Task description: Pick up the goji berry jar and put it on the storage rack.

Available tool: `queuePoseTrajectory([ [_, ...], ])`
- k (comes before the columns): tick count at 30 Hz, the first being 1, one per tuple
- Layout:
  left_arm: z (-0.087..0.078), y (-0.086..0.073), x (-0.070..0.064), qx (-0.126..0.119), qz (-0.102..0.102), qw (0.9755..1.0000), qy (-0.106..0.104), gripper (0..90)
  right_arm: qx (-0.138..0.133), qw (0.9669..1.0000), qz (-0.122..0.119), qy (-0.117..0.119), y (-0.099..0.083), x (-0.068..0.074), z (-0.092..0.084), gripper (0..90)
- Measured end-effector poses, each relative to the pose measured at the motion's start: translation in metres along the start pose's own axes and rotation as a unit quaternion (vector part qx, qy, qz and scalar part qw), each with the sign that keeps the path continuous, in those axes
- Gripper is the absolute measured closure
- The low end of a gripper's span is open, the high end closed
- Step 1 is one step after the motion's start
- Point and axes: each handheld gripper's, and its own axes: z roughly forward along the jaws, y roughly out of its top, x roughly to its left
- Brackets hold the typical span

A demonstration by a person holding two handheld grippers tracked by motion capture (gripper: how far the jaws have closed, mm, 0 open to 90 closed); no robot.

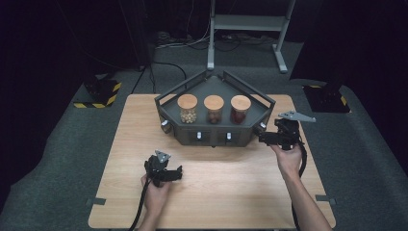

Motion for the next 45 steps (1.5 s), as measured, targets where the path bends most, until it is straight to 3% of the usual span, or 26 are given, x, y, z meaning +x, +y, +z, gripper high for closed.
queuePoseTrajectory([
  [11, 0.000, 0.000, 0.000, 0.000, 0.000, 1.0000, 0.000, 5.9, -0.020, 0.9998, 0.006, -0.003, -0.020, -0.002, -0.004, 4.5],
  [45, 0.000, 0.000, 0.000, 0.000, 0.000, 1.0000, 0.000, 5.9, 0.018, 0.9998, 0.000, -0.014, -0.067, 0.006, 0.015, 4.7],
])
